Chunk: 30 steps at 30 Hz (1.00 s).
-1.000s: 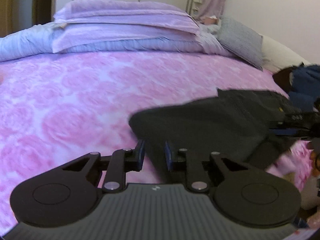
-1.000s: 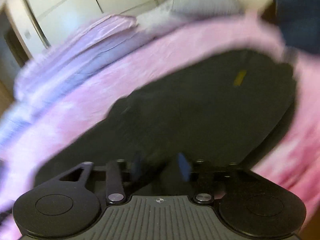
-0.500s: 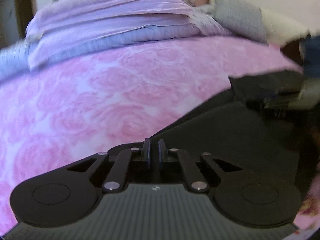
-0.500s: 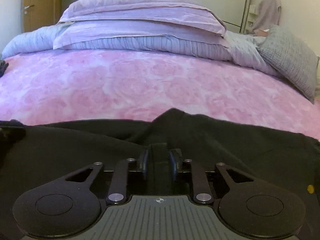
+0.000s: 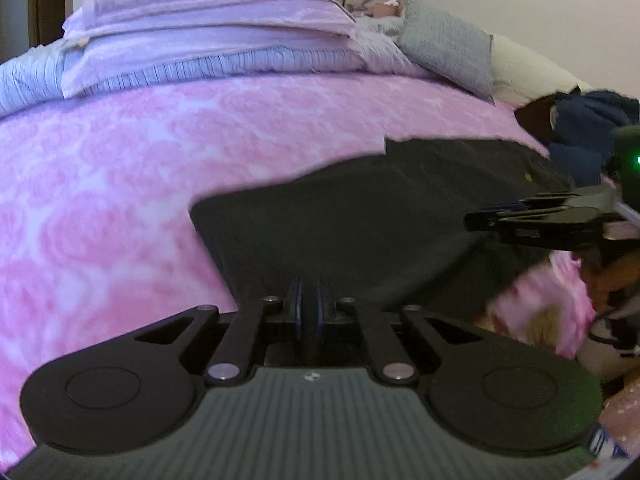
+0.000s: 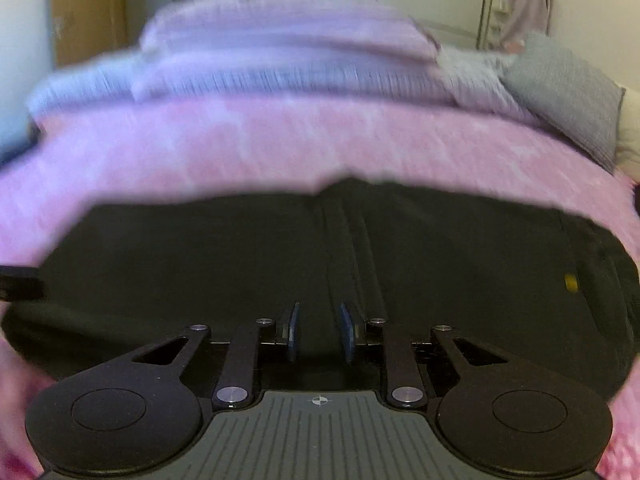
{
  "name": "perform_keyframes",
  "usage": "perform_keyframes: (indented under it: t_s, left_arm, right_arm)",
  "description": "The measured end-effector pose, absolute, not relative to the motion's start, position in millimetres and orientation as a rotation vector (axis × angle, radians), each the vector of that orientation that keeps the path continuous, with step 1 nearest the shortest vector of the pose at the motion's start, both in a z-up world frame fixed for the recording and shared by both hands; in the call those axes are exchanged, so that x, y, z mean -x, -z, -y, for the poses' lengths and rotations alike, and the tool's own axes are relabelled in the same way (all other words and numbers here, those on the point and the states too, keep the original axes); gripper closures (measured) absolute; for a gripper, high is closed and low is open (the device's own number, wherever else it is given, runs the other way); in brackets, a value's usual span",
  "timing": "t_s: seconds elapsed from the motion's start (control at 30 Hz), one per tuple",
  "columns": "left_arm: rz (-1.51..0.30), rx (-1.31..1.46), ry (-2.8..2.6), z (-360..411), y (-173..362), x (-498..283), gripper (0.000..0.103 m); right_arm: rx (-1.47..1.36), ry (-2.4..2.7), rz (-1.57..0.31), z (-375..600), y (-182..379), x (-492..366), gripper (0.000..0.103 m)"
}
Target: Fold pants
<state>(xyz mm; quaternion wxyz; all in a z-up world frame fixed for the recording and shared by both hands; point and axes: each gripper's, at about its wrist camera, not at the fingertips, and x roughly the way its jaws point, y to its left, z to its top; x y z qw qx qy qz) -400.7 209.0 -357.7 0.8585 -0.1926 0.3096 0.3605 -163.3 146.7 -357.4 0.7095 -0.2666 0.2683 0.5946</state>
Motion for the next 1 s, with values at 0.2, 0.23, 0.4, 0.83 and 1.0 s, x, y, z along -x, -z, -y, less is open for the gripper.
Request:
perform_keyframes:
  t_s: [0.2, 0.23, 0.4, 0.83, 1.0]
  left_arm:
    - [-0.726, 0.374, -0.863, -201.9, 367.3, 376.3, 0.099]
    - [-0.734, 0.386, -0.879, -200.2, 363.9, 375.3, 0.099]
    - [-0.753, 0.427, -0.921, -182.4, 339.8, 375.7, 0.088]
    - [-0.79, 0.416, -0.908, -105.0, 306.2, 386.0, 0.067]
    - [-0.772, 0.385, -0.891, -83.9, 294.3, 389.6, 0.065]
  right_arm:
    - [0.699, -1.278, -0.542, -169.0, 365.2, 181.2, 0.084]
    - [0.675, -1.27, -0.573, -168.7, 361.2, 178.9, 0.084]
    - [0.574, -1.274, -0.665, -137.5, 334.7, 182.0, 0.043]
    - [0.432, -1.26, -0.751, -27.1, 282.5, 210.2, 0.034]
    - [0.404, -1.246, -0.738, -8.2, 271.2, 213.4, 0.034]
